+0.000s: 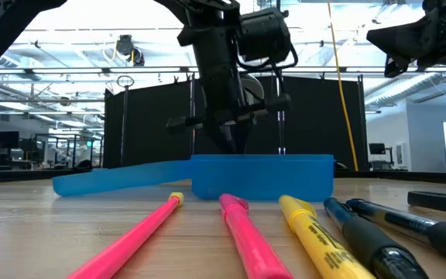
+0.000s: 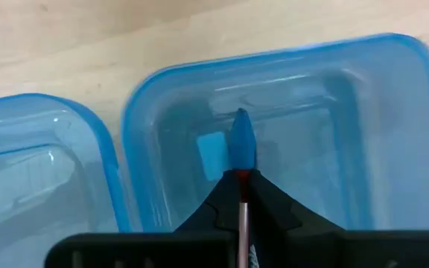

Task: Pick & place school supplies into a supply box
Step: Put the brown pencil into the blue supply box, then put the pink pencil into the blue supply box

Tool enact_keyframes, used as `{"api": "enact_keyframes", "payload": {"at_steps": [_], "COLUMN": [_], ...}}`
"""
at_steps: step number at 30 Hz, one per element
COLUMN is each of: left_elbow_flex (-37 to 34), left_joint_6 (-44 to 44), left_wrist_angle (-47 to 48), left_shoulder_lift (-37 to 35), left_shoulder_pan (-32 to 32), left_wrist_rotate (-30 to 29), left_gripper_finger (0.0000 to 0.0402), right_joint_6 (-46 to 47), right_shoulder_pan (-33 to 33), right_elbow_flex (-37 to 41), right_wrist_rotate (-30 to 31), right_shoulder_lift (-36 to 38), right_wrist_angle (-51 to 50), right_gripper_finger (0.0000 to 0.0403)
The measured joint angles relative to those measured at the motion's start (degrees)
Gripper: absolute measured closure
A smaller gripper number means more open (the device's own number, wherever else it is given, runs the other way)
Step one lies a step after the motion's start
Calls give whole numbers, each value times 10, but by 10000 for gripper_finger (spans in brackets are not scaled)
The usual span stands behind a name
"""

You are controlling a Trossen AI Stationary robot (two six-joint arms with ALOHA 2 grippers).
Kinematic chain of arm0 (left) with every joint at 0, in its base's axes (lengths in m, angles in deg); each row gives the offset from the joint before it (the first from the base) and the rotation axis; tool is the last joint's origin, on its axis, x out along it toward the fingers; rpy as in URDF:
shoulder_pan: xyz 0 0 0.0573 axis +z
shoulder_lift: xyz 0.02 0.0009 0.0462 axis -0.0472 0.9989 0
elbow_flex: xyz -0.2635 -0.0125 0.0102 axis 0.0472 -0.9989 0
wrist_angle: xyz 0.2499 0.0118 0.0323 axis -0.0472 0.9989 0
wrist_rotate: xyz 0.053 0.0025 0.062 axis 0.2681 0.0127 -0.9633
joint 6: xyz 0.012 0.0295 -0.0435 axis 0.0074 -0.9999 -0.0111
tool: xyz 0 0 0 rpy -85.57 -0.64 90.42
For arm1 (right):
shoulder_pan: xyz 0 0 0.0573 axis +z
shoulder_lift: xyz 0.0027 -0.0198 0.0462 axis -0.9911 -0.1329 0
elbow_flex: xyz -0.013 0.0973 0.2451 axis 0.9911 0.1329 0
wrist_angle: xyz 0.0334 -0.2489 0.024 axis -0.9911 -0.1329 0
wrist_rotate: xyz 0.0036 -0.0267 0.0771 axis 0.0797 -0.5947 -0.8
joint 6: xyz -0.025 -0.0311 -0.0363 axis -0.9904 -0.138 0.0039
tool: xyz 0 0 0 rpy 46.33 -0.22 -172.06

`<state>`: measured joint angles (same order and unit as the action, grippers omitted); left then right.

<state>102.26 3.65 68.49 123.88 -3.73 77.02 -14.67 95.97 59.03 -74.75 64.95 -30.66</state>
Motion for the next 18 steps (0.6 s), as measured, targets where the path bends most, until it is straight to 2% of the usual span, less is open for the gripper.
{"api": "enact_keyframes", "payload": {"at_steps": [8, 12, 18], "left_elbow_flex": [0, 0, 7], "left_joint_6": [-5, -13, -34], "left_wrist_angle": [-2, -2, 5], "left_shoulder_lift": [13, 13, 6], "left_shoulder_pan": [-1, -2, -8], "left_wrist_rotate": [0, 0, -1], "left_gripper_finger": [393, 359, 284], "right_joint_6": [0, 0, 0], "right_shoulder_pan": [0, 0, 0], "right_elbow_flex": [0, 0, 0], "right_wrist_rotate": [0, 0, 0], "right_shoulder_lift": [0, 0, 0], "right_wrist_angle": [-1, -2, -2], "right_gripper_finger": [403, 403, 403]}}
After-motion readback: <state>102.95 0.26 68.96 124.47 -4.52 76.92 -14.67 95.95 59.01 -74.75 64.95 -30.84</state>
